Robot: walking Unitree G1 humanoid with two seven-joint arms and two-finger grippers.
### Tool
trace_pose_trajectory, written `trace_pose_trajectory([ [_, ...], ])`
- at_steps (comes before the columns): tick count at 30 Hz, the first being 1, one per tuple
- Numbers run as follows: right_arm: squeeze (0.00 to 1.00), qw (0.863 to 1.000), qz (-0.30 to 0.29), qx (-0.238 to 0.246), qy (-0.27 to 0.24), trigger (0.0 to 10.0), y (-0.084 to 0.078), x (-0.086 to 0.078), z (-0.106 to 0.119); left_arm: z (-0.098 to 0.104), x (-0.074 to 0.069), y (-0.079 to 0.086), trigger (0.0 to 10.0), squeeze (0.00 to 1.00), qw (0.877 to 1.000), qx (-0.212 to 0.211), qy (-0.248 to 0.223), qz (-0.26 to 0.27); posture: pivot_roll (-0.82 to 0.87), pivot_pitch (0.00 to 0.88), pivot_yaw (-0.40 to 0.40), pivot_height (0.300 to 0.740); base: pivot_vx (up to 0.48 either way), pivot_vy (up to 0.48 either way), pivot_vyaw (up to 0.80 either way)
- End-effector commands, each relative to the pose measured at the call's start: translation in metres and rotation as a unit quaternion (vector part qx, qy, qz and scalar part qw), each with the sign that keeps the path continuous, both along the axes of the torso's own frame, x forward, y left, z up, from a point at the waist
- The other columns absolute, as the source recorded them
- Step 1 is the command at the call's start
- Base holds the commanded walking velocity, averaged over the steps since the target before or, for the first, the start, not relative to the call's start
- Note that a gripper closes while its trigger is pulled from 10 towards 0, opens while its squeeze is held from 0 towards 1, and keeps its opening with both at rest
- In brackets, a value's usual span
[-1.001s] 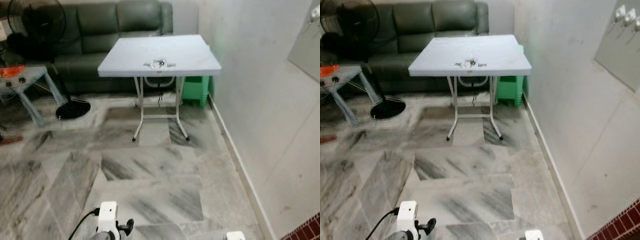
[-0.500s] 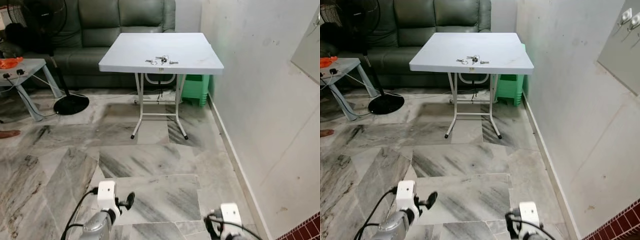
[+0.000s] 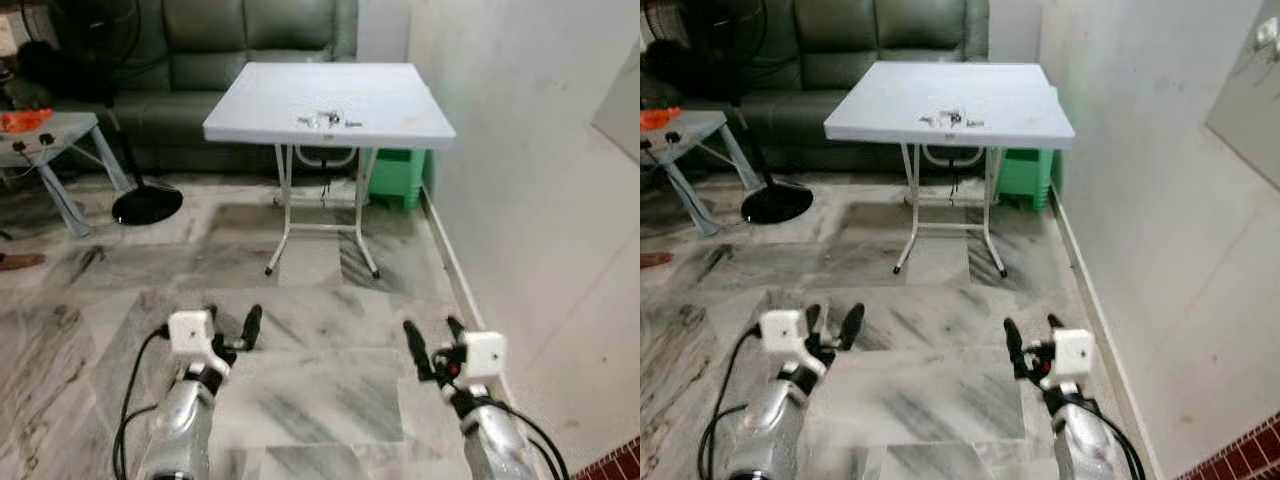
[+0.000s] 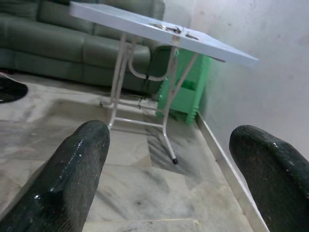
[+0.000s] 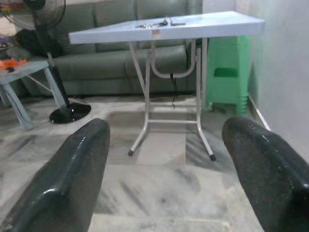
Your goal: Hang keys on a hook
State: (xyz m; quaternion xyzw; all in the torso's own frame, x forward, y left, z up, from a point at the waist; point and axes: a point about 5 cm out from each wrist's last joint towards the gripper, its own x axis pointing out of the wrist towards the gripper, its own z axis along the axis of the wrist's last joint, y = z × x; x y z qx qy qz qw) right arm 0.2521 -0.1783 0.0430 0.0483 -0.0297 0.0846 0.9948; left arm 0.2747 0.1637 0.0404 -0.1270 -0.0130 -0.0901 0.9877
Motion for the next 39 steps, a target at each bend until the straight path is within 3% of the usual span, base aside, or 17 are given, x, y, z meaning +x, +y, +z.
trace_pose_trajectory([
  [1,0.0,1.0,-0.002,0.011,-0.023,10.0,-0.001,-0.003,0.013,0.016,0.001,-0.002,10.0,0.0,1.0,-0.004,-0.03,-0.005,0.0,0.0,-0.011,0.74,0.0,0.0,0.0],
  [7,0.0,0.998,-0.011,0.035,-0.056,10.0,-0.002,-0.005,0.045,0.042,-0.003,0.0,10.0,0.0,0.998,-0.02,-0.053,-0.014,0.0,0.0,-0.008,0.74,0.0,0.0,0.0],
  [14,0.0,0.996,-0.009,0.034,-0.077,10.0,-0.002,0.004,0.067,0.052,0.0,0.009,10.0,0.0,0.998,-0.035,-0.045,-0.009,0.0,0.003,-0.009,0.74,0.0,0.0,0.0],
  [22,0.0,0.997,0.02,0.018,-0.066,10.0,0.007,0.003,0.073,0.057,-0.001,0.002,10.0,0.0,0.999,-0.039,-0.033,-0.017,-0.01,0.006,-0.015,0.74,0.0,0.0,0.0],
  [29,0.0,0.998,0.02,0.018,-0.058,10.0,0.005,0.003,0.075,0.059,0.001,-0.001,10.0,0.0,0.999,-0.039,-0.032,-0.021,-0.01,0.008,-0.019,0.74,0.0,0.0,0.0],
  [39,0.0,0.998,0.022,0.018,-0.054,10.0,0.005,0.003,0.074,0.062,0.004,-0.004,10.0,0.0,0.998,-0.036,-0.036,-0.021,-0.01,0.012,-0.021,0.74,0.269,0.0,0.0],
])
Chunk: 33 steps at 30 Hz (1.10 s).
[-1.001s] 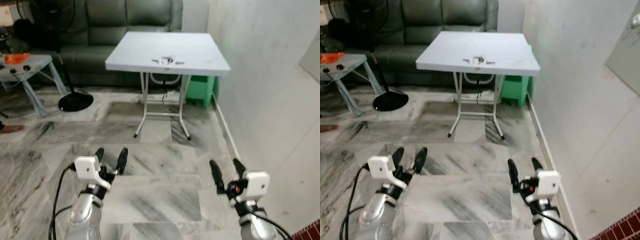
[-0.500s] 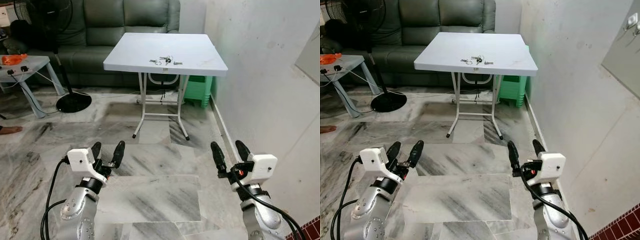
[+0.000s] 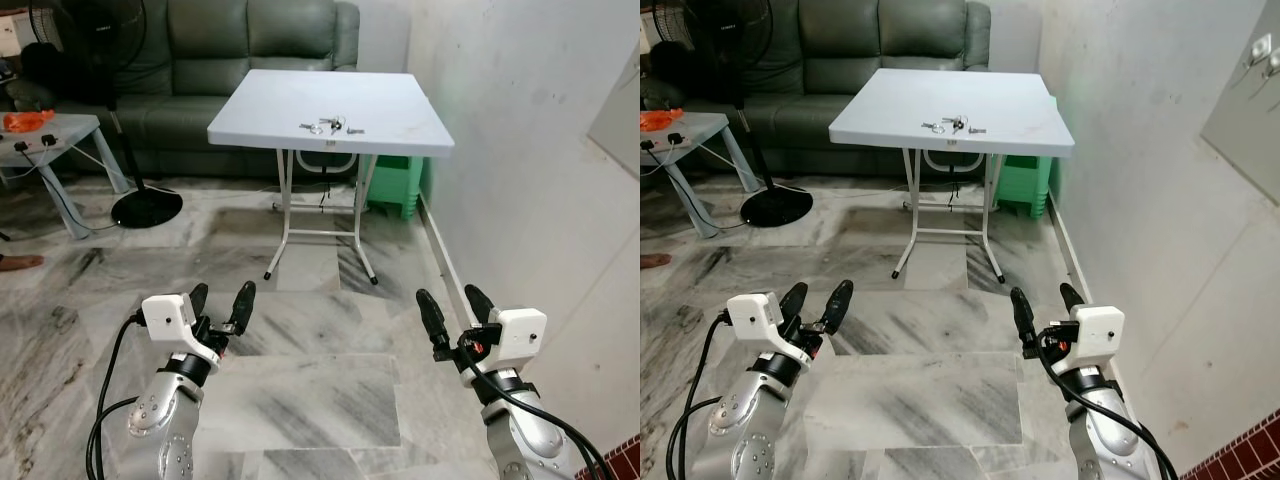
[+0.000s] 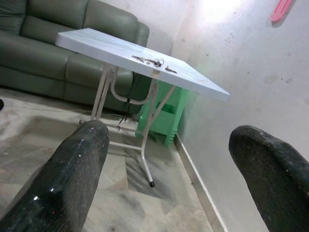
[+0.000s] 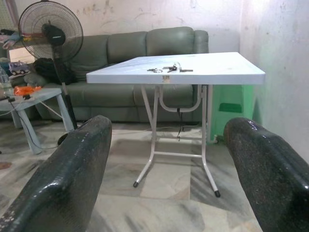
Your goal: Hang keys on a hook
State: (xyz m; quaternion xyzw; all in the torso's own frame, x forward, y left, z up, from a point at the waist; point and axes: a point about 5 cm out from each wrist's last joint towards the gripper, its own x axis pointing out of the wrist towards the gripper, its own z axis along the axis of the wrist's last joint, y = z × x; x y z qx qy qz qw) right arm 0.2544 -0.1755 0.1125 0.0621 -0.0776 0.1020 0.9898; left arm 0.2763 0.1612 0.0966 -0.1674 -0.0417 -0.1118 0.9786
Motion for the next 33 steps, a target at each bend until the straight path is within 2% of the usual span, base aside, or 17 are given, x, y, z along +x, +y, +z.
trace_pose_trajectory([
  [1,0.0,1.0,0.006,0.0,-0.006,10.0,0.002,0.0002,0.005,0.0061,0.0028,-0.0011,10.0,0.0,1.0,0.007,-0.008,-0.001,-0.01,0.012,-0.021,0.74,0.281,0.0,0.0],
  [27,0.0,1.0,0.019,0.0,-0.004,10.0,0.0046,0.0014,0.0048,0.0066,0.0049,-0.0041,10.0,0.0,1.0,0.009,-0.01,-0.007,-0.01,0.0,-0.024,0.74,0.32,0.0,0.0],
  [33,0.0,1.0,0.022,-0.014,-0.003,10.0,0.0051,0.0017,0.0042,0.0066,0.006,-0.0038,10.0,0.0,1.0,0.01,-0.01,-0.007,-0.01,0.0,-0.024,0.74,0.324,0.0,0.0],
])
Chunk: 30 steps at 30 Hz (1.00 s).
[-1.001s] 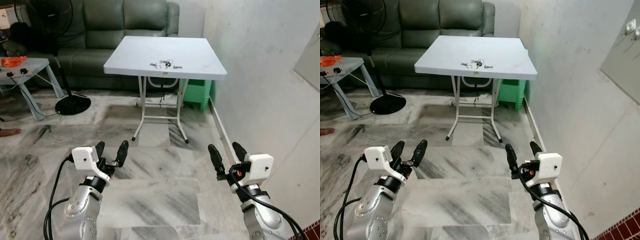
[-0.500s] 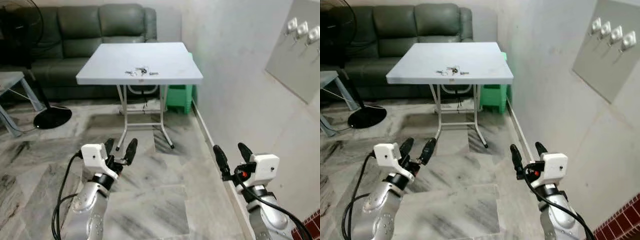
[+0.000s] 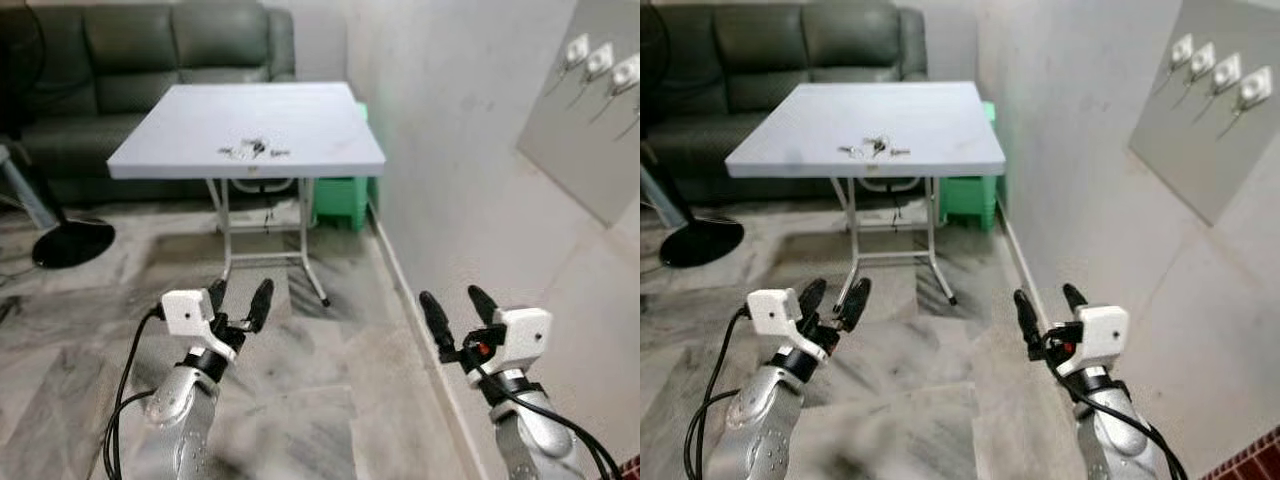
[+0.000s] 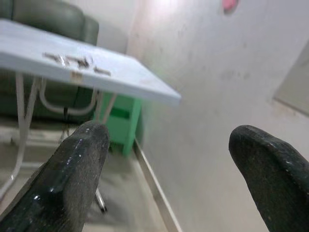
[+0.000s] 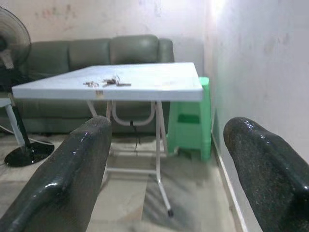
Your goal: Hang keys on a hook
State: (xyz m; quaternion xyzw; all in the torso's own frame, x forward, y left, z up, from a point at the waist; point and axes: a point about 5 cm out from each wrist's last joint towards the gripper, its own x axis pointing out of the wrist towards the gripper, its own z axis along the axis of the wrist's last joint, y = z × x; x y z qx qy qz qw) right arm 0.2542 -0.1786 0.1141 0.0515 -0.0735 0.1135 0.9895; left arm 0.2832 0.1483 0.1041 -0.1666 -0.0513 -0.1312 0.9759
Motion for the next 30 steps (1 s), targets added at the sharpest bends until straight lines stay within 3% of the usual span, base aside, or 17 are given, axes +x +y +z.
trace_pose_trajectory([
  [1,0.0,1.0,0.015,-0.009,-0.006,10.0,0.009,0.0018,0.0026,-0.0008,-0.0009,0.009,10.0,0.0,1.0,0.01,0.002,0.011,-0.01,0.0,-0.024,0.74,0.319,0.0,0.0],
  [8,0.0,0.999,0.025,-0.024,-0.009,10.0,0.0119,0.0023,0.0032,-0.0002,-0.0004,0.0078,10.0,0.0,1.0,0.01,0.001,0.008,-0.01,0.0,-0.023,0.74,0.321,0.0,0.57],
  [10,0.0,1.0,0.025,-0.007,-0.007,10.0,0.0124,0.0023,0.0027,-0.0001,-0.0002,0.0079,10.0,0.0,1.0,0.01,0.001,0.009,-0.01,0.0,-0.023,0.74,0.326,0.0,0.8],
  [30,0.0,0.999,0.027,0.011,-0.015,10.0,0.0131,0.0034,0.0053,-0.0009,0.0,0.0072,10.0,0.0,1.0,0.007,0.001,0.01,0.0,0.0,-0.026,0.74,0.426,0.0,0.0],
])
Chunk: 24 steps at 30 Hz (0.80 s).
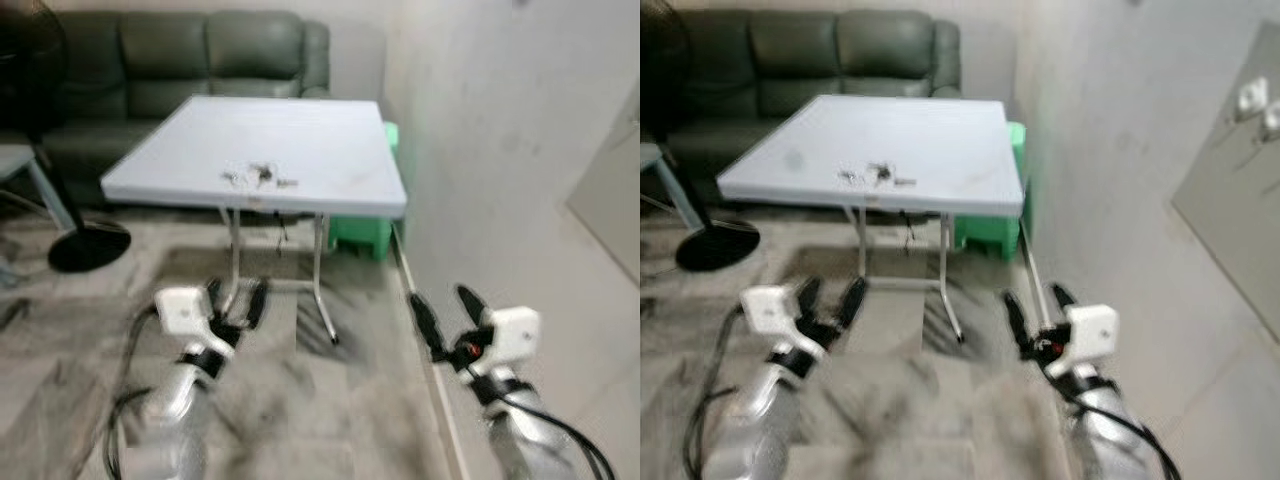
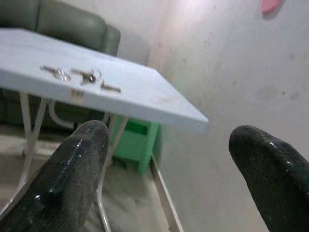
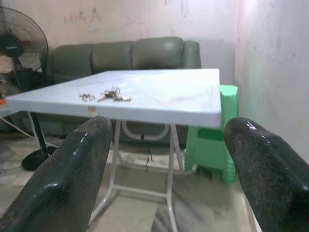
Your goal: Hang keys on a hook
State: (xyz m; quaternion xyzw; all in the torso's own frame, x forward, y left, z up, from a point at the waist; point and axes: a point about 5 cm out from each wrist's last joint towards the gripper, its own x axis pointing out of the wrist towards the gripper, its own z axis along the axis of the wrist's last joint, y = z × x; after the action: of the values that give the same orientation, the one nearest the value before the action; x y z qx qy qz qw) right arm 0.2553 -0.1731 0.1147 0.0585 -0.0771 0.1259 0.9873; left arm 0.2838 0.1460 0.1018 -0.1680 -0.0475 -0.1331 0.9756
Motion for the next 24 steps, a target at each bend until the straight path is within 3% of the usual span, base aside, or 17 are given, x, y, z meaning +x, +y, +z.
trace_pose_trajectory([
  [1,0.0,1.0,0.014,0.004,-0.012,10.0,0.0074,0.002,0.0051,0.0016,-0.0009,0.0092,10.0,0.0,1.0,0.008,-0.002,0.013,0.0,0.0,-0.026,0.74,0.45,0.0,0.0],
  [24,0.0,1.0,0.02,0.006,-0.01,10.0,0.0078,0.0026,0.0046,0.0011,-0.0023,0.0085,10.0,0.0,1.0,0.008,-0.003,0.015,0.0,0.0,-0.034,0.74,0.438,0.0,0.0],
])
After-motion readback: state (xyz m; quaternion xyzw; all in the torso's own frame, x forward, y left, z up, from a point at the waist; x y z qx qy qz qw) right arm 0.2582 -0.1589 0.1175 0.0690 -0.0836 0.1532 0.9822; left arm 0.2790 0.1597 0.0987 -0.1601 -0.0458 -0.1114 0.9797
